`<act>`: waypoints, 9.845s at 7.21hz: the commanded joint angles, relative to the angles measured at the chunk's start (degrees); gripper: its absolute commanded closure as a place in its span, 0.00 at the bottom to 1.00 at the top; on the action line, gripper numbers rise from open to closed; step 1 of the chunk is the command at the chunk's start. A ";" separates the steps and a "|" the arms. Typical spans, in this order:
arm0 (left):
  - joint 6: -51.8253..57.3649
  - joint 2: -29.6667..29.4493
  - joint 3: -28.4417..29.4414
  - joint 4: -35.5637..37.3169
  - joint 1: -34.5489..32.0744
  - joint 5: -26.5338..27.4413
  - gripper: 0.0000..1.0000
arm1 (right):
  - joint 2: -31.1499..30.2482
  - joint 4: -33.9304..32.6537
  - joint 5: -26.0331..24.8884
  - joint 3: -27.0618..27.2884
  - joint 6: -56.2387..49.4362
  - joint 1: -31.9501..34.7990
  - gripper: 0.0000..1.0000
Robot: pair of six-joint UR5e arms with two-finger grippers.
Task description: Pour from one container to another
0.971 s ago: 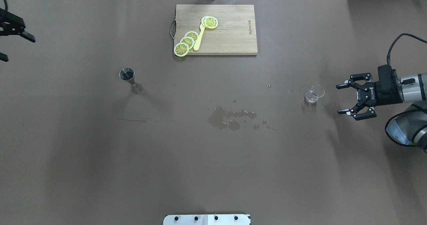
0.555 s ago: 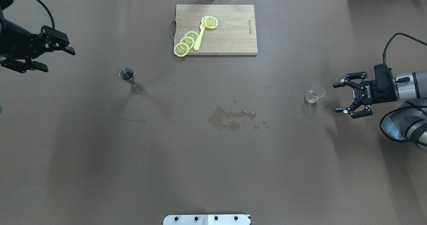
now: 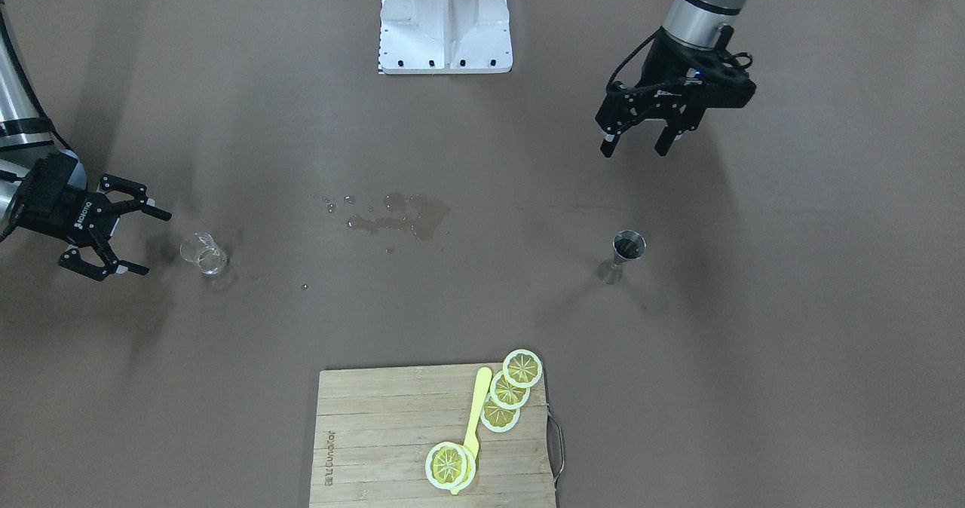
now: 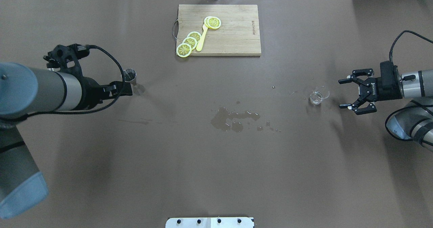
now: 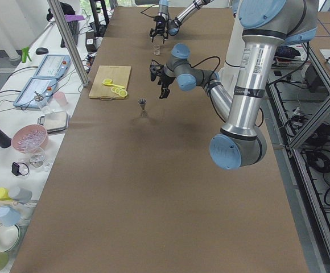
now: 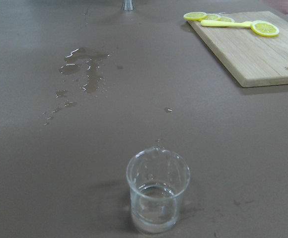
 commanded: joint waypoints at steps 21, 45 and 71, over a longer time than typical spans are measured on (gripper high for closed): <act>-0.15 -8.22 32.25 -21.27 13.75 53.78 0.03 | 1.28 0.01 -11.09 0.07 3.51 -7.24 0.06; -2.44 -11.38 39.19 -21.09 14.01 60.12 0.92 | 1.10 -9.39 -10.22 5.07 3.15 -5.67 0.96; 50.39 -20.94 40.84 -60.20 7.25 16.99 1.00 | -4.07 -38.75 7.80 29.60 -6.07 10.42 1.00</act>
